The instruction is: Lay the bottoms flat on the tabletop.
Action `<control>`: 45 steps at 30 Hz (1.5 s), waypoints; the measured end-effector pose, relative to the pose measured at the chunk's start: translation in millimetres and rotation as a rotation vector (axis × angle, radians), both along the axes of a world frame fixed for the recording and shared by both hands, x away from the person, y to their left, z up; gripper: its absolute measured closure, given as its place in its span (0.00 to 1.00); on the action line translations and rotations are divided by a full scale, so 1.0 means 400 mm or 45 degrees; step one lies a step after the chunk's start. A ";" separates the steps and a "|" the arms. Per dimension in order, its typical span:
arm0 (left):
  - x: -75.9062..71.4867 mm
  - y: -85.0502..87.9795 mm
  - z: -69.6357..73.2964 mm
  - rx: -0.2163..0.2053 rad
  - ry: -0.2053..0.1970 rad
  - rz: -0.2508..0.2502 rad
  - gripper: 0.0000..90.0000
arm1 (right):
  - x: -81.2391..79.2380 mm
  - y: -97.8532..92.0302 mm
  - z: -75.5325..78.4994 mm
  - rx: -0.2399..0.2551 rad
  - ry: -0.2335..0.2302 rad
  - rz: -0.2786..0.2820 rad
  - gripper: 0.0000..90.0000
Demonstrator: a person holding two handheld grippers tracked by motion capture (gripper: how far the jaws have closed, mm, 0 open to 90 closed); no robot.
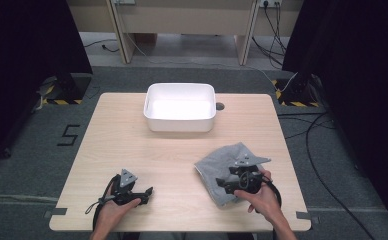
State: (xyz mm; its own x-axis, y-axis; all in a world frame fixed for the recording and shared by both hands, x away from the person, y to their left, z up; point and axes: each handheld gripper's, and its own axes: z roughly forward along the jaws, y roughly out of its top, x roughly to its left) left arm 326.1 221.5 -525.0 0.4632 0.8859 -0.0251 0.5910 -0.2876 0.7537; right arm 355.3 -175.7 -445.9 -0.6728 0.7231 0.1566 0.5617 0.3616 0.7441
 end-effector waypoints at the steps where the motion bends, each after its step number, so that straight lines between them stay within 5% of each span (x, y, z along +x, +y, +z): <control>1: 0.000 0.000 0.000 0.000 0.000 0.000 0.15 | 0.005 -0.009 0.005 0.005 -0.006 -0.011 0.34; 7: 0.000 0.000 0.000 0.000 0.000 0.001 0.15 | 0.058 -0.077 -0.015 -0.072 0.007 -0.172 0.34; 12: 0.001 0.000 -0.001 -0.001 -0.003 0.005 0.15 | 0.075 -0.073 -0.069 -0.154 0.072 -0.160 0.34; 19: 0.001 0.000 0.000 -0.001 -0.002 0.005 0.15 | 0.063 -0.019 -0.101 -0.256 0.071 -0.124 0.29; 29: 0.001 0.000 0.000 -0.001 -0.002 0.005 0.15 | 0.027 0.085 -0.105 -0.227 0.097 -0.080 0.28; 34: 0.001 0.000 0.000 -0.001 -0.002 0.005 0.15 | 0.006 0.126 -0.104 -0.162 0.131 -0.032 0.27; 40: 0.001 0.000 0.000 -0.001 -0.002 0.005 0.15 | -0.008 0.132 -0.069 -0.106 0.088 0.017 0.32; 45: 0.001 0.000 0.000 -0.001 -0.002 0.005 0.15 | -0.006 0.097 -0.031 -0.069 0.032 -0.010 0.32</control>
